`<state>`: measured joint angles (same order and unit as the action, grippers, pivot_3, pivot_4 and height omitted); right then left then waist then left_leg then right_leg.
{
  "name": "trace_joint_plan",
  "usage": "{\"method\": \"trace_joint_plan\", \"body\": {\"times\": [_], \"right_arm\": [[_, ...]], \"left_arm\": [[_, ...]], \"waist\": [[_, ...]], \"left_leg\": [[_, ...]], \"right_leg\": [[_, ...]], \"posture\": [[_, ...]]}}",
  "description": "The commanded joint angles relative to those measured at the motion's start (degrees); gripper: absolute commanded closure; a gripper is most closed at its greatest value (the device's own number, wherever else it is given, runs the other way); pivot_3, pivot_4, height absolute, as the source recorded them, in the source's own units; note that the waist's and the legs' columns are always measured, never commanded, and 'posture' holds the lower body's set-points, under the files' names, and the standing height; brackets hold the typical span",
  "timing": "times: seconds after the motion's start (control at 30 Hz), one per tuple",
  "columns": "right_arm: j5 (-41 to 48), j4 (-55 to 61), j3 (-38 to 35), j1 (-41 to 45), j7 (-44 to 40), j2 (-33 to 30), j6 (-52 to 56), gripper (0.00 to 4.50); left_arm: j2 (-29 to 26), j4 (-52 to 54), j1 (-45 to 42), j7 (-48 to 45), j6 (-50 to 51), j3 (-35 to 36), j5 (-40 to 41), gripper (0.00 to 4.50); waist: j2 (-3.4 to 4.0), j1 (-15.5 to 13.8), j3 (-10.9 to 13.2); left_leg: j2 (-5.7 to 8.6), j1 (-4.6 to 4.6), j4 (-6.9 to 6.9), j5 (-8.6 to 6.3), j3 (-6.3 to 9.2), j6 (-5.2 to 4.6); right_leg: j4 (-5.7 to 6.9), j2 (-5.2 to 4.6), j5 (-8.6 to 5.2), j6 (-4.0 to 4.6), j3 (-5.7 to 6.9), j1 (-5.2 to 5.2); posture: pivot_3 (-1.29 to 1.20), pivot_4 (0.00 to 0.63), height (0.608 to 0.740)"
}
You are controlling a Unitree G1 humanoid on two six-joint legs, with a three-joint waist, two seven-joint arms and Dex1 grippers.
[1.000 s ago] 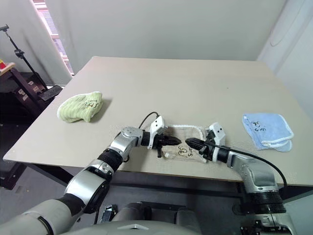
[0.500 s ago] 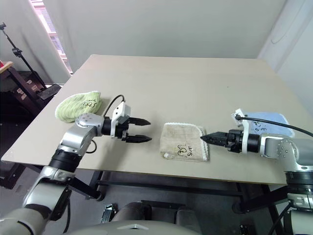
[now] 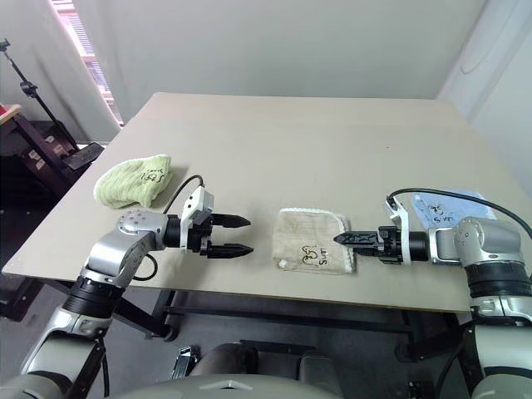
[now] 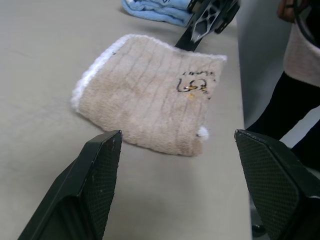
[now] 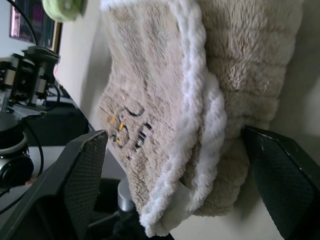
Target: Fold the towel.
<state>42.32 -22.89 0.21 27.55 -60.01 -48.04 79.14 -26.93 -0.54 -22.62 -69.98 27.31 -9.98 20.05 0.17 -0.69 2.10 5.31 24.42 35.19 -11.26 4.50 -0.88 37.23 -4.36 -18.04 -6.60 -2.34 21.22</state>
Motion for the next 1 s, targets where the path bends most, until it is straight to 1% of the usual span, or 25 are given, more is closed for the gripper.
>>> {"method": "trace_joint_plan", "body": {"times": [0.03,0.17,0.27,0.37,0.53,0.7,0.8,0.9,1.0], "right_arm": [[-2.1,-2.6,1.5,1.8,-2.1,-0.3,-1.7,0.04],[-3.8,-5.1,2.5,1.9,-3.8,-0.4,-3.3,0.04],[-4.5,-4.9,3.1,1.1,-4.3,0.8,-4.0,0.04],[-4.4,-5.3,2.7,1.7,-4.5,2.9,-4.1,0.04],[-4.1,-6.0,1.9,3.6,-3.5,8.2,-3.5,0.04],[-4.5,-8.3,0.0,5.1,-1.6,12.1,-3.9,0.04],[-5.3,-9.2,0.3,5.4,-1.2,13.3,-4.5,0.04],[-6.1,-9.9,0.5,5.1,-1.2,13.6,-4.8,0.61],[-6.8,-10.3,0.3,5.0,-1.6,13.2,-5.2,1.7]], "left_arm": [[-1.1,3.1,0.1,0.3,0.9,0.9,1.9,0.71],[-2.0,3.6,0.7,0.7,1.1,0.8,2.2,0.71],[-2.1,3.7,0.8,1.2,1.3,0.8,2.6,0.71],[-2.2,3.5,0.6,1.5,1.1,0.6,2.7,0.71],[-2.1,3.1,0.0,1.7,1.1,0.2,2.7,0.71],[-1.8,3.1,-0.3,1.9,1.1,-0.1,2.7,0.71],[-1.8,3.1,-0.2,1.8,0.7,-0.3,2.5,0.71],[-1.8,3.0,-0.2,1.8,0.6,-0.3,2.5,0.71],[-1.9,3.1,-0.2,2.1,0.5,-0.3,2.3,0.71]], "waist": [[0.0,0.0,0.0],[0.0,0.1,0.0],[0.0,0.1,0.0],[-0.1,0.2,-0.1],[-0.15,1.9,-0.1],[-0.14,2.5,-0.1],[-0.13,2.8,-0.1],[-0.12,3.1,-0.2],[-0.11,3.0,-0.2]], "left_leg": [[0.0,0.0,0.01,0.0,-0.01,0.0],[0.0,-0.03,0.05,0.0,-0.01,0.0],[0.0,-0.03,0.05,0.0,-0.01,0.0],[0.0,-0.05,0.05,0.0,-0.01,0.01],[-0.05,-0.19,0.03,-0.01,0.0,0.02],[-0.12,-0.26,-0.02,-0.01,0.04,0.02],[-0.12,-0.27,-0.02,0.0,0.04,0.03],[-0.11,-0.27,-0.01,0.0,0.04,0.03],[-0.11,-0.27,-0.03,0.0,0.05,0.03]], "right_leg": [[0.0,0.0,0.0,0.0,0.0,-0.01],[0.0,0.0,0.0,0.01,0.0,-0.05],[0.0,0.0,0.0,0.01,0.0,-0.05],[0.01,0.01,0.0,0.01,0.0,-0.06],[0.04,0.08,0.02,0.05,-0.01,-0.15],[0.07,0.18,0.03,0.07,-0.03,-0.15],[0.08,0.19,0.04,0.08,-0.03,-0.15],[0.07,0.18,0.05,0.08,-0.03,-0.17],[0.07,0.19,0.05,0.08,-0.03,-0.15]], "posture": [[0.0,0.0,0.74],[0.0,0.0,0.74],[0.0,0.0,0.74],[0.0,0.0,0.74],[0.0,0.0,0.74],[0.0,0.0,0.74],[0.0,0.0,0.74],[0.0,0.0,0.74],[0.0,0.0,0.74]]}}
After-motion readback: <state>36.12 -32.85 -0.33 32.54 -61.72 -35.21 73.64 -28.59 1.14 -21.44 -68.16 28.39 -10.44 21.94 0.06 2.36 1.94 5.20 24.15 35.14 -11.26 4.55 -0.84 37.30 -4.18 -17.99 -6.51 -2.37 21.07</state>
